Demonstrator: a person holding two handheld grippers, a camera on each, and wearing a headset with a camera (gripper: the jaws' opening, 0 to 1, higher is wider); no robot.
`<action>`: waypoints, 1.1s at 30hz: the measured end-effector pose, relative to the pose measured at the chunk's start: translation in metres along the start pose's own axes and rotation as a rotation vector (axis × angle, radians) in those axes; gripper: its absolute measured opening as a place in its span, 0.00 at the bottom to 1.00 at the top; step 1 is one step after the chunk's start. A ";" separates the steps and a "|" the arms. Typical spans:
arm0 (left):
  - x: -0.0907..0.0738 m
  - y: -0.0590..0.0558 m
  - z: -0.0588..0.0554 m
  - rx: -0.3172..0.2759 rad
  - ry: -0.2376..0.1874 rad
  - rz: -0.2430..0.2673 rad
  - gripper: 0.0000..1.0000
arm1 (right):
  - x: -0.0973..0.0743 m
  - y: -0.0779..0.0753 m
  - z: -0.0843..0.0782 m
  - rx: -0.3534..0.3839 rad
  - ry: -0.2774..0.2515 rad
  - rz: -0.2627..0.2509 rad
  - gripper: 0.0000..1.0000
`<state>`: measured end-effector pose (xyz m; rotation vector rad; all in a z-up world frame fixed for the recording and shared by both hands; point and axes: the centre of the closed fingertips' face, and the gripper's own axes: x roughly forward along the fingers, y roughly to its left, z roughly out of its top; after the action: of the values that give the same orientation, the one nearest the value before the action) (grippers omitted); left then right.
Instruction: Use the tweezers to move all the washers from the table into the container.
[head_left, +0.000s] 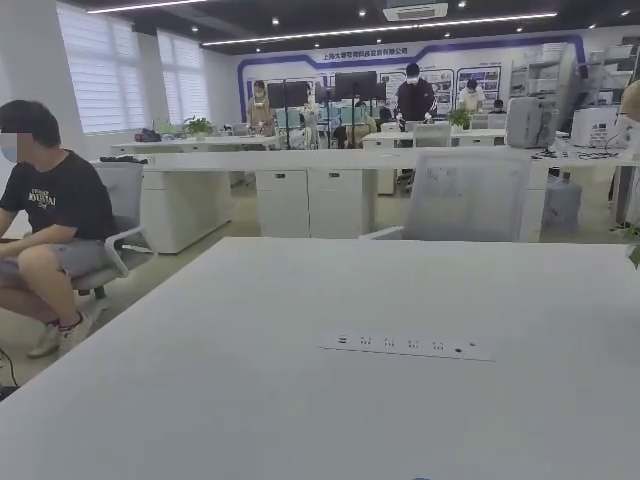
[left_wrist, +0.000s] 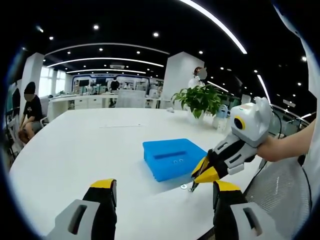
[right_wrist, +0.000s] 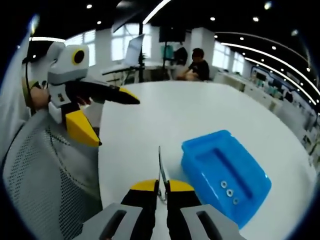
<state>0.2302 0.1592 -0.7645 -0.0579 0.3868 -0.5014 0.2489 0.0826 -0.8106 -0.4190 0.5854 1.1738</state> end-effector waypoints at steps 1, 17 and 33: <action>0.000 0.000 0.000 -0.001 0.000 0.002 0.80 | -0.002 0.000 0.000 -0.002 0.005 0.003 0.03; 0.000 0.001 0.000 0.000 0.002 0.002 0.80 | -0.040 -0.026 0.058 0.174 -0.155 0.036 0.03; 0.000 -0.001 -0.002 0.005 0.013 -0.007 0.79 | -0.046 -0.090 0.076 0.400 -0.258 -0.009 0.03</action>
<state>0.2287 0.1584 -0.7660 -0.0514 0.3983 -0.5098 0.3374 0.0634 -0.7225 0.0701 0.5747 1.0503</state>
